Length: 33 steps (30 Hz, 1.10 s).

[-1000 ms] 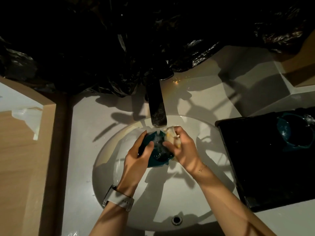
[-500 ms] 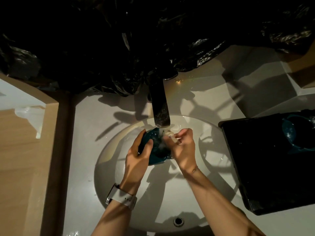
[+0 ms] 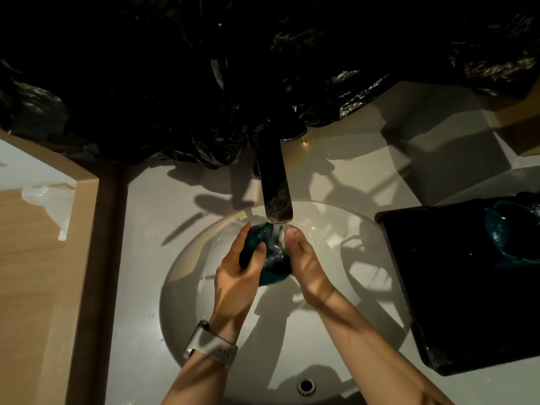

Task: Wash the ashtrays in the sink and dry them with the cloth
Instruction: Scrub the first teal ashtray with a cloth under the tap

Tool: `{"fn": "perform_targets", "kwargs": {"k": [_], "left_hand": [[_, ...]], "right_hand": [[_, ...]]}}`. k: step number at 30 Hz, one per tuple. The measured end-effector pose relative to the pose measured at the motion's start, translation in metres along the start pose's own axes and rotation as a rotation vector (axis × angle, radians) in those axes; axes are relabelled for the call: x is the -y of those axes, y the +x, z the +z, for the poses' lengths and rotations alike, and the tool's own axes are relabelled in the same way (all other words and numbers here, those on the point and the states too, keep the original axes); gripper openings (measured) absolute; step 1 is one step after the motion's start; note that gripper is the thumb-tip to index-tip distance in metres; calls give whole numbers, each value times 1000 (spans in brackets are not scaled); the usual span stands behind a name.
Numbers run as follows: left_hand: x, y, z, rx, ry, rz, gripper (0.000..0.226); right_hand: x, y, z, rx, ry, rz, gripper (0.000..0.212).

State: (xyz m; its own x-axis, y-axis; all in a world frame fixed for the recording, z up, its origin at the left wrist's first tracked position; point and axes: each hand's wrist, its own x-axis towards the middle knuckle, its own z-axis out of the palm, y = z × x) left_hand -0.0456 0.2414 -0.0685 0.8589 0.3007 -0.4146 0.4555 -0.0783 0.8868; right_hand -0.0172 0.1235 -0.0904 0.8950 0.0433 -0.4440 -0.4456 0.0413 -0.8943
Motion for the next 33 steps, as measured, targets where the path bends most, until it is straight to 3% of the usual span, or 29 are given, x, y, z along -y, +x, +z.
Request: {"fn": "perform_targets", "kwargs": {"k": [3, 9, 12, 16, 21, 28, 33], "left_hand": [[1, -3, -2, -58, -30, -24, 46], [3, -3, -2, -47, -172, -42, 48], [4, -5, -1, -6, -188, -34, 46], [-9, 3, -15, 222, -137, -23, 35], [-37, 29, -13, 297, -102, -334, 22], [-17, 29, 1, 115, 7, -183, 20], [-1, 9, 1, 52, -95, -28, 40]], "right_hand": [[-5, -9, 7, 23, 18, 55, 44], [-18, -22, 20, 19, 329, 156, 40], [-8, -8, 15, -37, 156, 100, 35], [-1, -7, 5, -40, 101, -42, 31], [16, -1, -13, 103, -48, -55, 31], [-17, -29, 16, -181, 103, -31, 51], [-13, -32, 31, -208, 305, 27, 37]]}}
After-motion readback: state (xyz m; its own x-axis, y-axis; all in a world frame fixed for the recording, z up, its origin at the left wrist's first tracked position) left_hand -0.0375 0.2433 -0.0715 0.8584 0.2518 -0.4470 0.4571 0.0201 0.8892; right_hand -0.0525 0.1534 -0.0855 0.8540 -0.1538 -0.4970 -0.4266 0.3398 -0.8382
